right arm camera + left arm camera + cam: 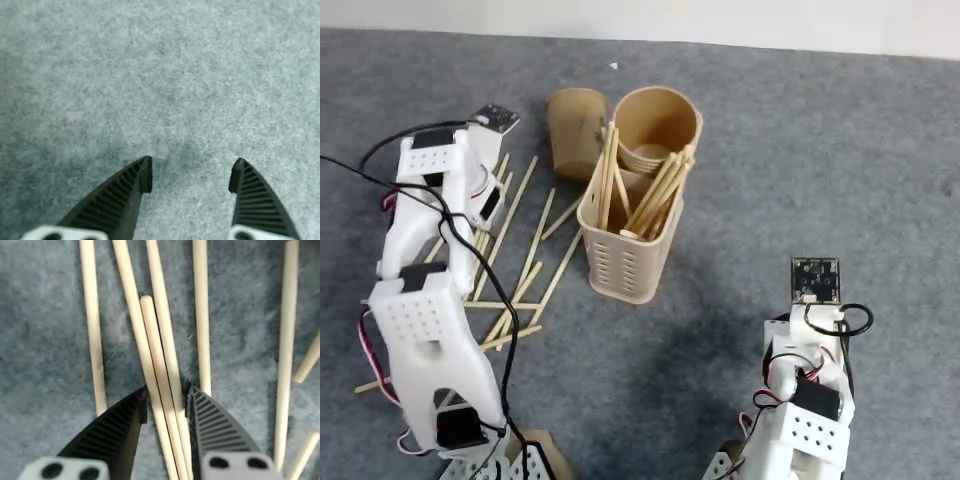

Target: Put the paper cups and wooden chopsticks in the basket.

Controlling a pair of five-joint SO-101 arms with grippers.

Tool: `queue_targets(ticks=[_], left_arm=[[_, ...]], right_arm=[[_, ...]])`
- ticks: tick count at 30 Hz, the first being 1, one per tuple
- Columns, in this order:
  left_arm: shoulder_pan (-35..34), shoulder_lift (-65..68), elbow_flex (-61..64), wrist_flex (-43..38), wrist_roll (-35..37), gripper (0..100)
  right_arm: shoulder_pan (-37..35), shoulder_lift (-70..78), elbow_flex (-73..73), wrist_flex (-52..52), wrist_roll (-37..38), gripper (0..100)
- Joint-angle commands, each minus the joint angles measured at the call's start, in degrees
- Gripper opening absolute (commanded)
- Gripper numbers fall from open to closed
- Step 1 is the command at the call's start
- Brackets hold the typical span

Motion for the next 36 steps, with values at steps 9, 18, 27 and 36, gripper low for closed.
queue_targets(ticks=[9, 18, 27, 36], left_arm=[[1.8, 5.1, -6.3, 1.5, -0.5, 4], [1.5, 4.6, -8.5, 1.8, -0.4, 0], [2.9, -1.5, -29.9, 15.2, 2.9, 0], [10.0, -17.8, -36.4, 24.8, 7.8, 0]], right_arm=[[-0.6, -0.7, 1.8, -1.0, 0.6, 26.0], [-0.6, -0.7, 1.8, -1.0, 0.6, 26.0], [-0.6, -0.7, 1.8, -1.0, 0.6, 26.0], [-0.6, -0.7, 1.8, -1.0, 0.6, 26.0]])
